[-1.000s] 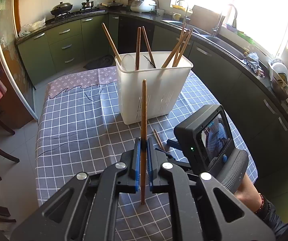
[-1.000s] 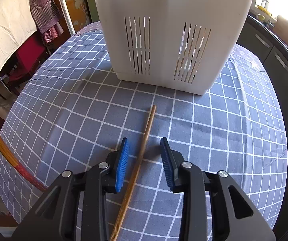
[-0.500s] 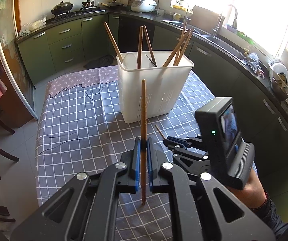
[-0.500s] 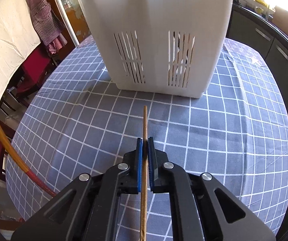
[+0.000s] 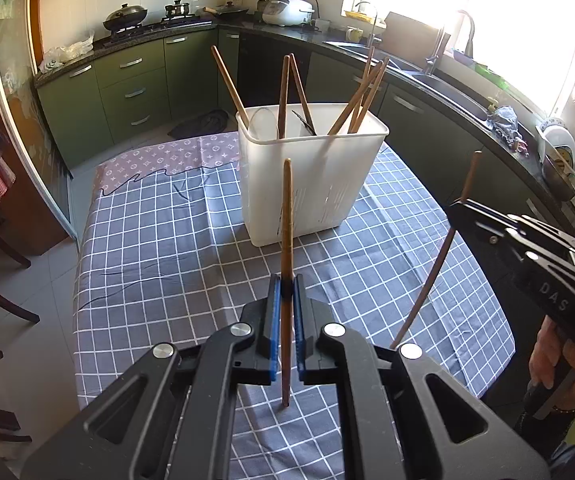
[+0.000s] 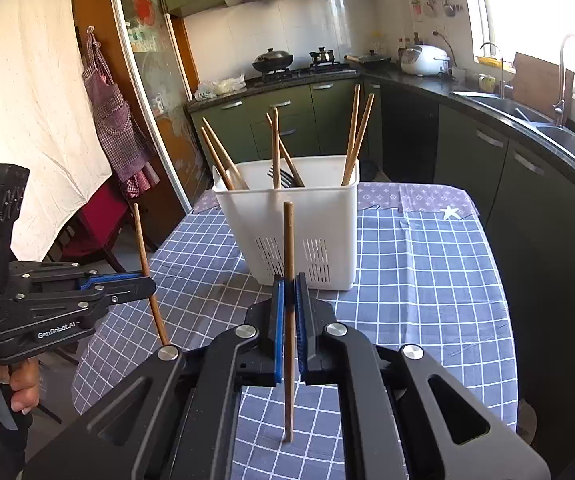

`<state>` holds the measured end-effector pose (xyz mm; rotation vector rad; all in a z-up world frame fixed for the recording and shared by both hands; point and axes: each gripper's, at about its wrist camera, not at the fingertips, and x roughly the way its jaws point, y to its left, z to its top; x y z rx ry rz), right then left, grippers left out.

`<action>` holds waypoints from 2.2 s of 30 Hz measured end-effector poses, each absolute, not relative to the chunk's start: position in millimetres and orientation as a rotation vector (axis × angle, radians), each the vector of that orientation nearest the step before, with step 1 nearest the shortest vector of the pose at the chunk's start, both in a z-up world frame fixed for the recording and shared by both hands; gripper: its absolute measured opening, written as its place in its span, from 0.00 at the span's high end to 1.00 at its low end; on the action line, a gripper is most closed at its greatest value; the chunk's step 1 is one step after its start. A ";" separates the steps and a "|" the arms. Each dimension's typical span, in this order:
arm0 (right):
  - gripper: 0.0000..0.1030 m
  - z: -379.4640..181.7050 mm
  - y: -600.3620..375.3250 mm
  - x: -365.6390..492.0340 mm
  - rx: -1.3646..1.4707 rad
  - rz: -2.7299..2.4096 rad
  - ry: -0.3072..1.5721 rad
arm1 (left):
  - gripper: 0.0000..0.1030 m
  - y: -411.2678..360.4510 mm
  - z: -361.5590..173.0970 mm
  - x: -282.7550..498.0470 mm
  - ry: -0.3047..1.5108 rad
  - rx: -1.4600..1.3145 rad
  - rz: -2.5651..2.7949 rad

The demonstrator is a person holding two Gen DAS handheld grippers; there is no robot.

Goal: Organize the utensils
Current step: 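Carry both chopsticks over the white holder and open both grippers to drop them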

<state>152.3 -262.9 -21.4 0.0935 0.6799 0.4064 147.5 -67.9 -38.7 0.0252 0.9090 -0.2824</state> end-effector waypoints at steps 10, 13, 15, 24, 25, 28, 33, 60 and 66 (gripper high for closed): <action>0.94 -15.5 -261.9 143.1 0.084 0.410 0.666 | 0.94 -69.2 -32.5 143.8 0.895 0.032 -0.281; 0.94 -14.4 -262.5 144.7 0.085 0.415 0.663 | 0.94 -68.4 -28.2 143.4 0.887 0.034 -0.281; 0.94 -12.0 -262.6 145.4 0.085 0.419 0.658 | 0.94 -67.4 -25.6 143.8 0.881 0.033 -0.281; 0.94 15.9 -263.4 143.7 0.078 0.436 0.605 | 0.94 -67.5 -12.0 149.3 0.861 0.026 -0.301; 0.94 20.2 -263.0 143.2 0.074 0.438 0.597 | 0.94 -68.6 -9.6 150.1 0.856 0.029 -0.303; 0.94 33.4 -262.2 143.4 0.065 0.448 0.578 | 0.94 -71.1 -2.7 151.9 0.846 0.033 -0.313; 0.94 53.4 -263.0 143.4 0.058 0.458 0.548 | 0.94 -77.8 10.1 155.1 0.831 0.043 -0.331; 0.94 182.3 -295.9 232.2 0.099 0.421 0.387 | 0.94 -116.1 149.9 211.0 0.592 0.055 -0.331; 0.94 141.6 -286.4 278.5 0.117 0.431 0.484 | 0.94 -114.4 111.9 244.8 0.646 0.069 -0.276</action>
